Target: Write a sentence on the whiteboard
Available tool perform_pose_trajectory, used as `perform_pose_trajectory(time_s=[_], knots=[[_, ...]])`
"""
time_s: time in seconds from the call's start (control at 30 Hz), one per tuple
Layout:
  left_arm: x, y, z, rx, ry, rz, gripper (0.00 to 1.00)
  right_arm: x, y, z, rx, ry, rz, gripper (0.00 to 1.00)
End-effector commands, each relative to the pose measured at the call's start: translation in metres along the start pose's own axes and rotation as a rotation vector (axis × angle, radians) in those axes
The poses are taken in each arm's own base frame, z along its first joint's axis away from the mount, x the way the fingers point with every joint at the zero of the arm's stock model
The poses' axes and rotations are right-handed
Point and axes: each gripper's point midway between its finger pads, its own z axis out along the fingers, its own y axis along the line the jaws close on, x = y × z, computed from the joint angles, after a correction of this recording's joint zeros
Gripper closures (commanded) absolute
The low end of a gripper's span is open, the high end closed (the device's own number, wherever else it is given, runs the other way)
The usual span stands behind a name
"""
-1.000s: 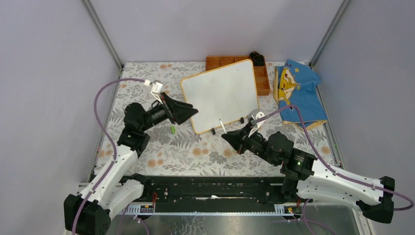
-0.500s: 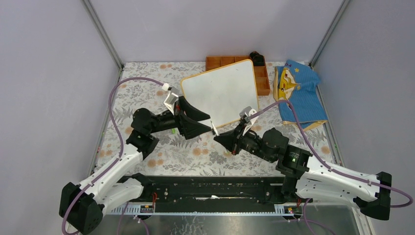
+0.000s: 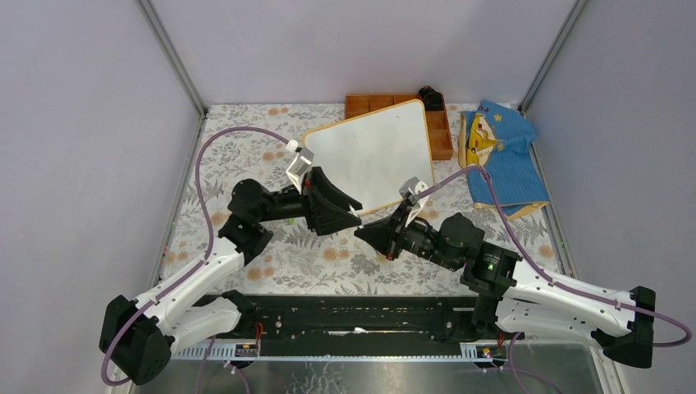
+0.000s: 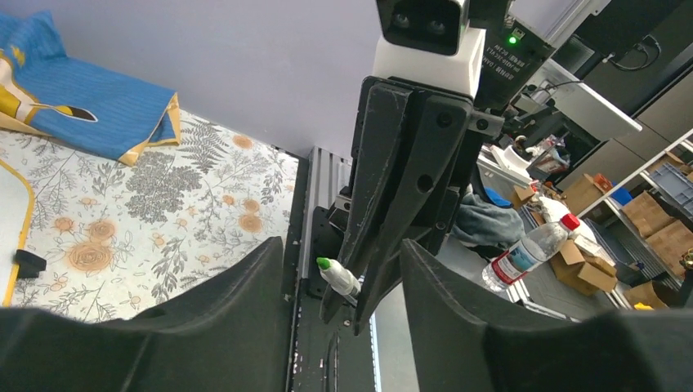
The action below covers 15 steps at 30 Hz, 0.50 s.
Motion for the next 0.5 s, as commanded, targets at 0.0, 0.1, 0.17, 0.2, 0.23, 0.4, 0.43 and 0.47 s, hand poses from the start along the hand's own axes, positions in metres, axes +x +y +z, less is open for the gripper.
perform_pose_trajectory(time_s=[0.0, 0.1, 0.17, 0.2, 0.23, 0.4, 0.43, 0.47], knots=[[-0.0148, -0.0206, 0.0054, 0.078, -0.030, 0.006, 0.44, -0.0353, 0.0169, -0.0017, -0.058, -0.096, 0.002, 1.00], [-0.0156, -0.0234, 0.0066, 0.088, -0.039, -0.020, 0.54, -0.0354, 0.0154, -0.0023, -0.052, -0.103, 0.002, 1.00], [-0.0168, -0.0249, 0.0072, 0.094, -0.047, -0.040, 0.58, -0.0362, 0.0147, -0.0031, -0.050, -0.112, 0.003, 1.00], [-0.0175, -0.0255, 0.0074, 0.096, -0.054, -0.049, 0.58, -0.0356, 0.0139, -0.0032, -0.048, -0.113, 0.003, 1.00], [-0.0184, -0.0265, 0.0073, 0.101, -0.060, -0.058, 0.58, -0.0354, 0.0135, -0.0033, -0.046, -0.114, 0.003, 1.00], [-0.0176, -0.0298, 0.0088, 0.116, -0.063, -0.090, 0.58, -0.0343, 0.0117, -0.0036, -0.041, -0.121, 0.005, 1.00], [-0.0166, -0.0294, 0.0091, 0.115, -0.059, -0.096, 0.58, -0.0344, 0.0112, -0.0037, -0.039, -0.124, 0.005, 1.00], [-0.0155, -0.0290, 0.0092, 0.113, -0.057, -0.099, 0.58, -0.0344, 0.0110, -0.0038, -0.039, -0.126, 0.006, 1.00]])
